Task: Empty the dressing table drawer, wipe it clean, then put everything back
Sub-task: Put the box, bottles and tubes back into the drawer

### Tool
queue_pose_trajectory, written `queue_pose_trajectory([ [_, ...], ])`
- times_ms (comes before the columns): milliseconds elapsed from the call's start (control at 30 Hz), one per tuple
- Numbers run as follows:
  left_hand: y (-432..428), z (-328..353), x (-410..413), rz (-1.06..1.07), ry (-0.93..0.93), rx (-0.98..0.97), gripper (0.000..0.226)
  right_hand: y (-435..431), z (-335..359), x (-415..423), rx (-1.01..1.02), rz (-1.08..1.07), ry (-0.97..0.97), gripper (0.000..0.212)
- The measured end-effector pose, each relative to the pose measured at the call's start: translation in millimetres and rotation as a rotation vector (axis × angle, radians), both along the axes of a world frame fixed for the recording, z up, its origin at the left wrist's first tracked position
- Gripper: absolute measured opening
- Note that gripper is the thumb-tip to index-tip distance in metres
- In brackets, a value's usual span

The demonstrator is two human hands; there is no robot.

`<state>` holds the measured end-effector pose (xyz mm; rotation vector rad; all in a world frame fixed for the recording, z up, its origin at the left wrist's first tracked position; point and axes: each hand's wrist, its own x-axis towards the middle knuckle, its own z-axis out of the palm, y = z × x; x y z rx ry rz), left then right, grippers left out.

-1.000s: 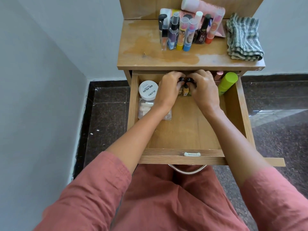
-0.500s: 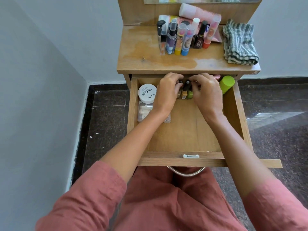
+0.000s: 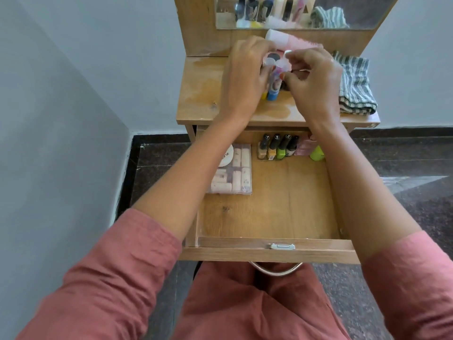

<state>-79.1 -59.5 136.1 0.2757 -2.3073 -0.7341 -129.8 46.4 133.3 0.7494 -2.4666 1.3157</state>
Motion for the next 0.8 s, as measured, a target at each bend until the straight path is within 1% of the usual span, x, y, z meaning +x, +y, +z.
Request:
queue_pose_trajectory([
  [167, -19, 8, -14, -0.032, -0.178, -0.216, 0.031, -4, 1, -14, 0.136, 0.014, -0.006, 0.036],
  [300, -25, 13, -20, -0.076, -0.269, -0.285, 0.029, -6, -1, -20, 0.171, 0.027, -0.020, 0.032],
  [433, -26, 14, -24, -0.094, -0.337, -0.260, 0.027, -6, -1, -22, 0.163, 0.035, -0.026, 0.025],
  [533, -26, 14, -24, -0.107, -0.353, -0.242, 0.025, -7, 0, -21, 0.149, 0.043, -0.038, 0.022],
  [800, -15, 30, -16, -0.198, -0.307, -0.148, 0.020, 8, 15, -14, 0.111, 0.033, -0.057, 0.024],
])
